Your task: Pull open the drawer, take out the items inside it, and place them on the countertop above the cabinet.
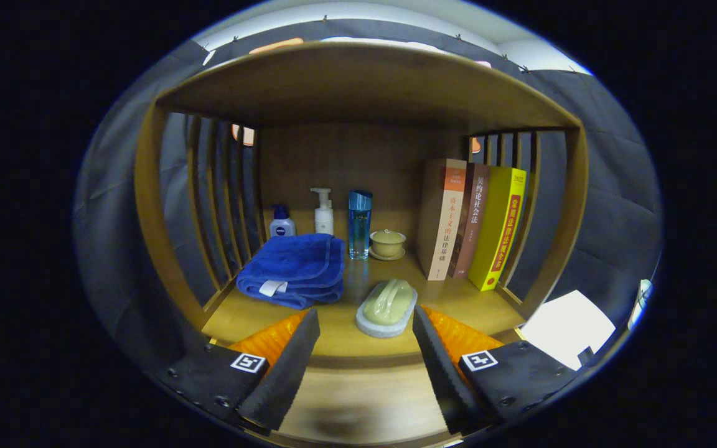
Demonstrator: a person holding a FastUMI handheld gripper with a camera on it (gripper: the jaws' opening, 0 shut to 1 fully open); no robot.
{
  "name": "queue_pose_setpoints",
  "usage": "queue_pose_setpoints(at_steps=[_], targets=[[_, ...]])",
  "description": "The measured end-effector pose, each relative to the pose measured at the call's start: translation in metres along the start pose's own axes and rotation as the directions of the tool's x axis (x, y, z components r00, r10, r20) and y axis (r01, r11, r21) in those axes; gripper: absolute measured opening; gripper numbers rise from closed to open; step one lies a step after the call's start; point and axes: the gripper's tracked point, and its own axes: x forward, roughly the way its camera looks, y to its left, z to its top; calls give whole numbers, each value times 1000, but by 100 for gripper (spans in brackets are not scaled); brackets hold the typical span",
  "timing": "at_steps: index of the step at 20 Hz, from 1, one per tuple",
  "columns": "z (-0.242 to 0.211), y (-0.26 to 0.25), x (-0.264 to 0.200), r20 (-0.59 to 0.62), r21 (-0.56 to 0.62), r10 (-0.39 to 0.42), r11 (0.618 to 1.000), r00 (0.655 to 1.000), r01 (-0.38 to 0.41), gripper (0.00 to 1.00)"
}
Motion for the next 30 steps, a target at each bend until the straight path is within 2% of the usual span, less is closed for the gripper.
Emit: queue_pose_setpoints(at_steps=[8,11,17,20,30], targets=[[-54,7,-79,31,60,27,998,999,-29,99],[-81,12,-99,20,68,55,996,998,-56,99],[-119,14,-140,43,75,53,996,998,-56,99],[-138,18,-151,47,91,64,994,997,-68,99],[-179,2,-162,22,92,20,996,1000,-22,99]])
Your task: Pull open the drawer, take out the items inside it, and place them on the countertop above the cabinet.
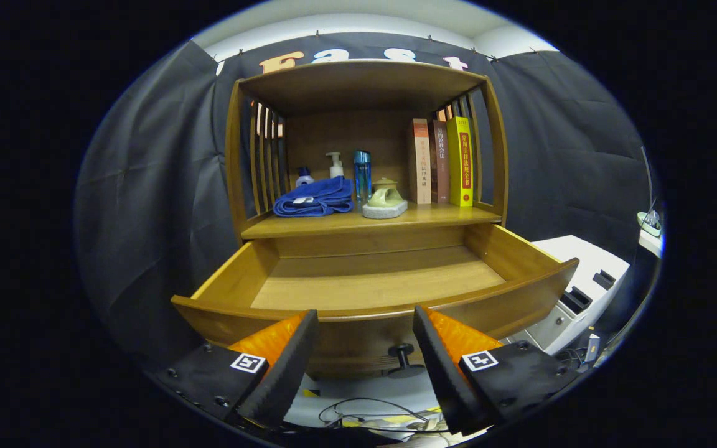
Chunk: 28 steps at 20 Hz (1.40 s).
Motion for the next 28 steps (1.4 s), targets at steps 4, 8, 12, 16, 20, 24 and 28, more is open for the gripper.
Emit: queue_pose_setpoints(at_steps=[4,8,12,16,20,24,28], targets=[[-3,1,4,5,4,5,1000,1000,-5,96],[-2,7,15,6,30,17,999,1000,-17,95],[1,7,19,7,23,11,1000,1000,-12,99],[4,7,25,3,37,7,999,1000,-7,99],[9,7,37,1,31,9,999,1000,-9,99],[13,10,56,-1,25,12,1000,1000,-12,99],[18,10,75,0,19,4,1000,1000,-4,99]])
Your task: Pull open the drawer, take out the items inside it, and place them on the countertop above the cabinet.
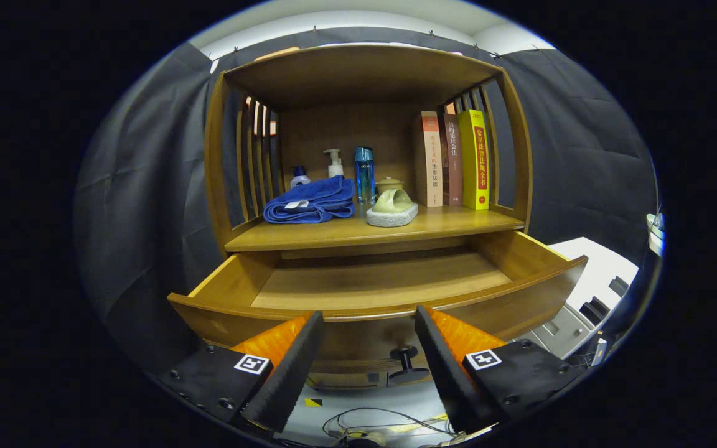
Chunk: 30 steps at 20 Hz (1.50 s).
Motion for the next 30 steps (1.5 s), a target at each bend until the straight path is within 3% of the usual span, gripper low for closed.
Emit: queue_pose_setpoints(at_steps=[30], targets=[[19,6,111,9,-19,-45,999,999,45,99]])
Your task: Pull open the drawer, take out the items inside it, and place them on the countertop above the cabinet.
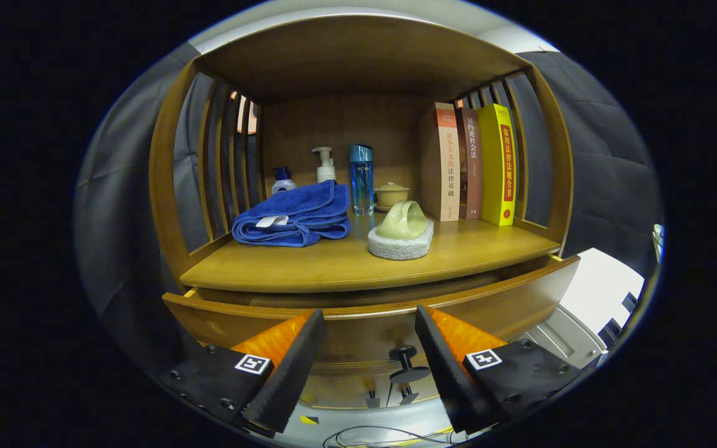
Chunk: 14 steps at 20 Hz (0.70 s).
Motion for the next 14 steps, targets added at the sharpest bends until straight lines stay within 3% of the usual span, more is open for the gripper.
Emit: queue_pose_setpoints(at_steps=[11,14], targets=[[1,2,25,13,6,-31,1000,999,31,99],[-1,-1,23,-33,35,-58,998,998,59,99]])
